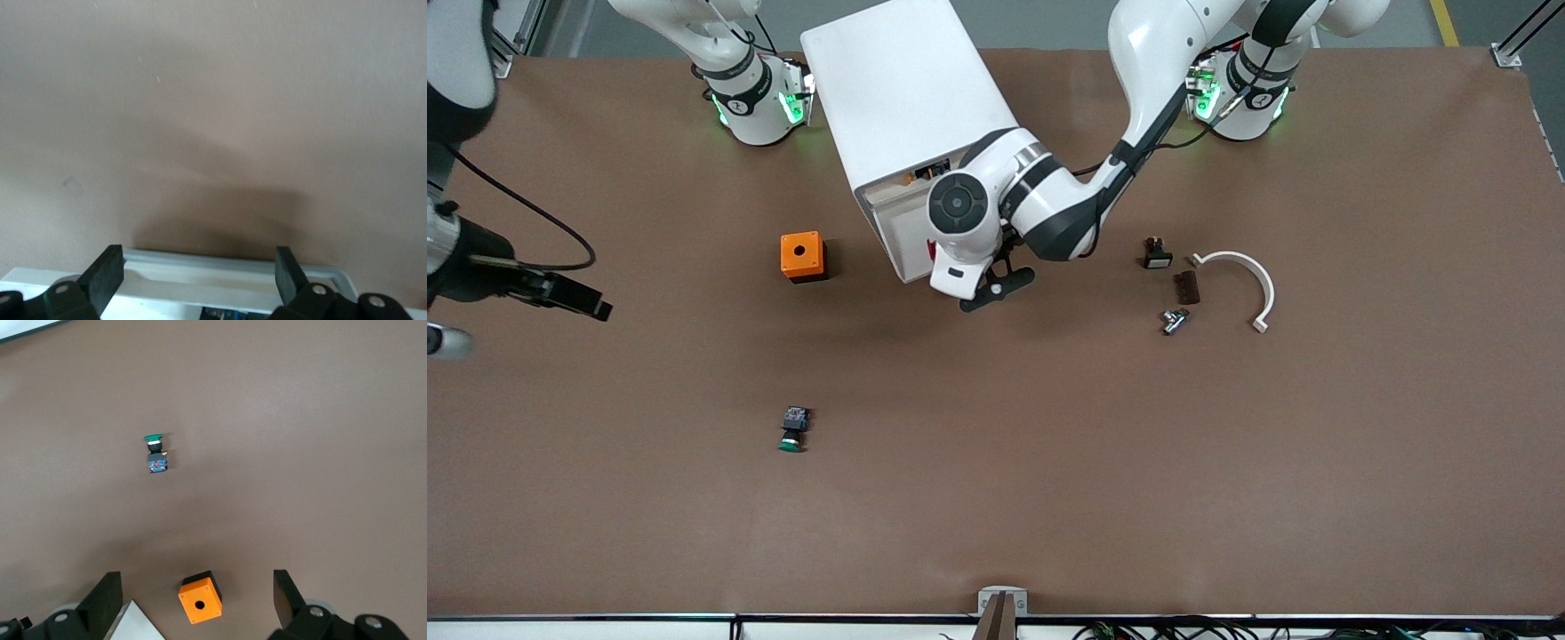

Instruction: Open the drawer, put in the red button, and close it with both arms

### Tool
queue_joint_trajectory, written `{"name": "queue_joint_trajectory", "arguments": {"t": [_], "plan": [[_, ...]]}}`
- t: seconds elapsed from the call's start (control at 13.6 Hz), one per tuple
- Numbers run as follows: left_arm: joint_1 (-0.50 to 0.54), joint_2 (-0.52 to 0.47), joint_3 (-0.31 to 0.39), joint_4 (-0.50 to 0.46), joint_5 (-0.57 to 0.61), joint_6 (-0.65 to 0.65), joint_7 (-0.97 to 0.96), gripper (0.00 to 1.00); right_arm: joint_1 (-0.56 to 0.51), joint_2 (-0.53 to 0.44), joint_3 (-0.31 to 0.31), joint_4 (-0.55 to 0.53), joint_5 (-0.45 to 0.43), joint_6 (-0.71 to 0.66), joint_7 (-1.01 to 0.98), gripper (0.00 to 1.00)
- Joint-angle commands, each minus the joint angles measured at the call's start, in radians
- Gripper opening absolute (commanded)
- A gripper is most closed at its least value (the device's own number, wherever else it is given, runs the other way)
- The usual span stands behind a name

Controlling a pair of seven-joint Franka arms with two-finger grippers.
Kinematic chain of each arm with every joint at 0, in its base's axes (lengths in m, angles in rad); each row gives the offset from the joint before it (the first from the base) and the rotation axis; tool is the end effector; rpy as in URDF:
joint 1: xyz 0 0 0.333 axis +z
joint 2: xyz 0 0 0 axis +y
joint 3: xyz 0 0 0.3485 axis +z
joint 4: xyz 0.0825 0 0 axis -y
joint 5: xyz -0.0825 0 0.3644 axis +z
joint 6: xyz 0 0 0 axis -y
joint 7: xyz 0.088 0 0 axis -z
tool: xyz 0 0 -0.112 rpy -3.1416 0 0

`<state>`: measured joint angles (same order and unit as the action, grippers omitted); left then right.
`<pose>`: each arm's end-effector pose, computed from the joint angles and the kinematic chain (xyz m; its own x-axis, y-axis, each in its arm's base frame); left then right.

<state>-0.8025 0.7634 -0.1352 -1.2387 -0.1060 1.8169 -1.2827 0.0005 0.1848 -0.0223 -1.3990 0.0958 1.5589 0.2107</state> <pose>0.4473 -0.5797 0.3287 0.8865 0.3999 -0.2326 0.3815 -0.9164 -0.1214 0.5959 -0.0008 0.6245 0.9727 -0.2281 -0.0434 -0.2311 -0.9693 -0.0843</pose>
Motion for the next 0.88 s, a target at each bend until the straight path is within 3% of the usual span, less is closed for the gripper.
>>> {"name": "queue_joint_trajectory", "arguments": {"t": [0.0,0.22,0.44,0.81], "plan": [[-0.011,-0.015,-0.036,-0.022,-0.046,0.012,-0.041,1.00,0.058,-0.123,-0.067,-0.138,0.015,0.048,-0.063,1.00],[-0.012,-0.010,-0.101,-0.025,-0.049,0.012,-0.092,1.00,0.064,-0.183,-0.062,-0.209,-0.048,0.102,-0.094,1.00],[-0.011,-0.007,-0.139,-0.033,-0.052,0.007,-0.136,1.00,0.056,-0.202,-0.061,-0.219,-0.050,0.102,-0.099,1.00],[0.044,-0.032,-0.133,-0.024,-0.052,-0.004,-0.161,1.00,0.033,-0.196,-0.054,-0.207,-0.086,0.112,-0.122,1.00]]}}
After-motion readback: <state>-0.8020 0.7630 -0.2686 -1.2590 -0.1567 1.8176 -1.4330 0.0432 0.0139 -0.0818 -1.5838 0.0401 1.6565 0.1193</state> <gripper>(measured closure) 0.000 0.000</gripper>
